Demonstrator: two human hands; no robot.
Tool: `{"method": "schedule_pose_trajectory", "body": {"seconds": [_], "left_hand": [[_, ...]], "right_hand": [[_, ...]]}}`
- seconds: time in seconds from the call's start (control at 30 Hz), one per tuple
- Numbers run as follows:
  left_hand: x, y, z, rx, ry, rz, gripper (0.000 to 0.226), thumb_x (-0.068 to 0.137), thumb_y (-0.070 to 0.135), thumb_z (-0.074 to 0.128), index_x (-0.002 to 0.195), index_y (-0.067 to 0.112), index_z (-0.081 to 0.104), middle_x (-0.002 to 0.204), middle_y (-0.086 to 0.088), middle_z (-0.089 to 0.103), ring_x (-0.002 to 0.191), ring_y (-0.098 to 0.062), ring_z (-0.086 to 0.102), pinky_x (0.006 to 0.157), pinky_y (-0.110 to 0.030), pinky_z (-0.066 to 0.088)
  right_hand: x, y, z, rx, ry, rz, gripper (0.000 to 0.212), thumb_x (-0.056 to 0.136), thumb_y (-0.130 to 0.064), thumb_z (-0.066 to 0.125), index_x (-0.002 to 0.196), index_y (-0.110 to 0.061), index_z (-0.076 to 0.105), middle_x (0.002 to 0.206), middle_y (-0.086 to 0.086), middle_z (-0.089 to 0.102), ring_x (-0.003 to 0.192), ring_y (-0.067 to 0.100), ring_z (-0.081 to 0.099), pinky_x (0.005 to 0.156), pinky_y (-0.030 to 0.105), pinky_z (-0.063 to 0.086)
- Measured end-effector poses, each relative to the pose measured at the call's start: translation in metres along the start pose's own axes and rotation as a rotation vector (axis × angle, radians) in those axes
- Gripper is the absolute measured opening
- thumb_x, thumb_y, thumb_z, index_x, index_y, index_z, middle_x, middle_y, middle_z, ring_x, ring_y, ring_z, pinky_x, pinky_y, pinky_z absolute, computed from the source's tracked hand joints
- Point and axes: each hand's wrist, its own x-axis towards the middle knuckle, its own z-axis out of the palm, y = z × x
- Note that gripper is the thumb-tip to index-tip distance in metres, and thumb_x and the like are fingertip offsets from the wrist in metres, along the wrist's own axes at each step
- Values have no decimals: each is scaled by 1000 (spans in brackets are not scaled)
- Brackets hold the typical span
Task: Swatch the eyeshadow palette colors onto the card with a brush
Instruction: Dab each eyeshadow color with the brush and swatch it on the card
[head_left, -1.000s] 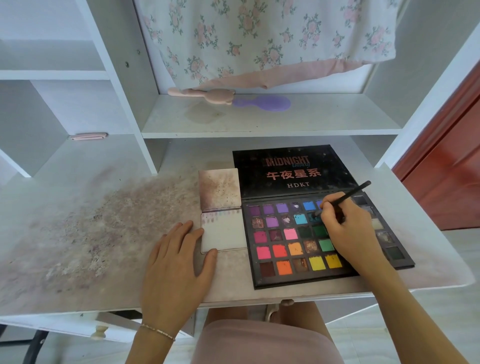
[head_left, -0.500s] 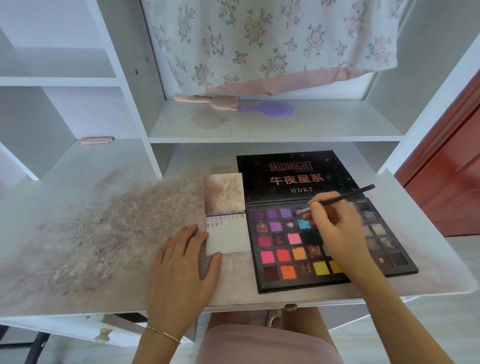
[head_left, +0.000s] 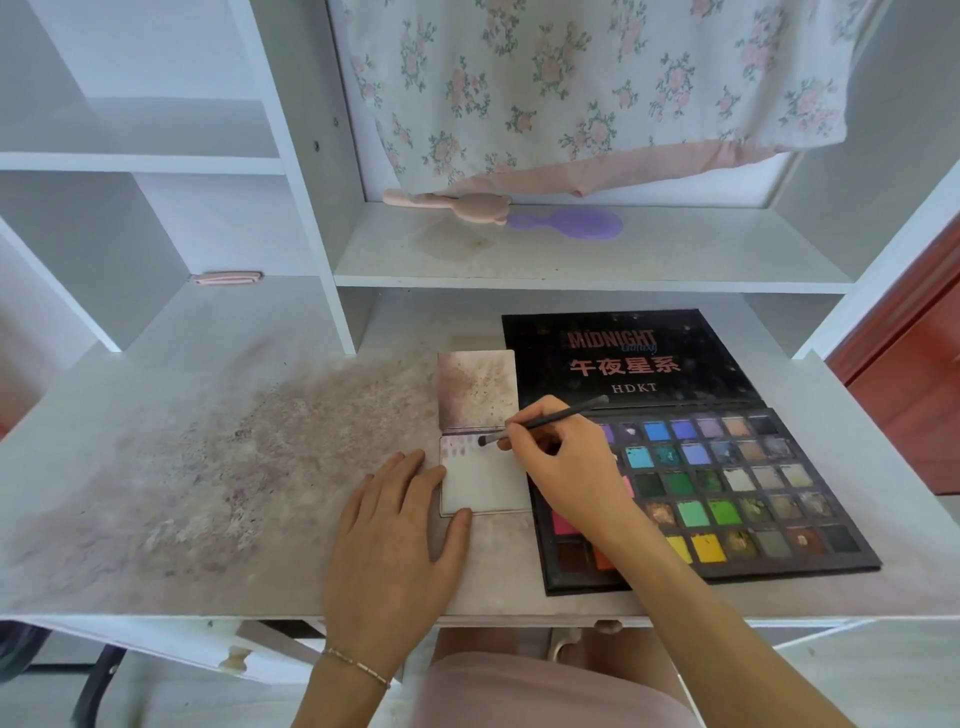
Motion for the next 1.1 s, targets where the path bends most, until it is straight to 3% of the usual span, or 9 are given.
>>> {"method": "schedule_pose_trajectory", "body": {"seconds": [0.2,0.43,0.8,1.1], "left_hand": [[1,0,0,19,-3,4,48,82,45,42,109,14,66,120,-6,63,113,-27,58,97,-43,38],[0,0,0,16,3,12,51,82,46,37,108,14,66,120,-7,63,114,-27,58,97,-44,39],[0,0,2,15,18,7,41,79,40,53,108,13,66,120,-8,63,114,-27,57,98,-41,34],[0,0,1,4,0,-10,42,78,38,55,110,13,65,121,-7,62,115,-27,56,99,-40,31]], "right_hand": [[1,1,0,-39,-14,-8,21,87,-15,57,76,-32,52,75,-14,64,76,1,63,67,8,48],[1,1,0,-68,-43,26,19,87,-18,56,76,-32,51,81,-4,66,80,6,62,69,13,49],[1,2,0,-101,-56,20,6,89,-16,55,85,-21,55,84,1,67,80,9,63,69,12,49],[1,2,0,-108,-62,45,8,88,-18,55,84,-24,54,84,-3,66,82,7,62,71,15,50]]}}
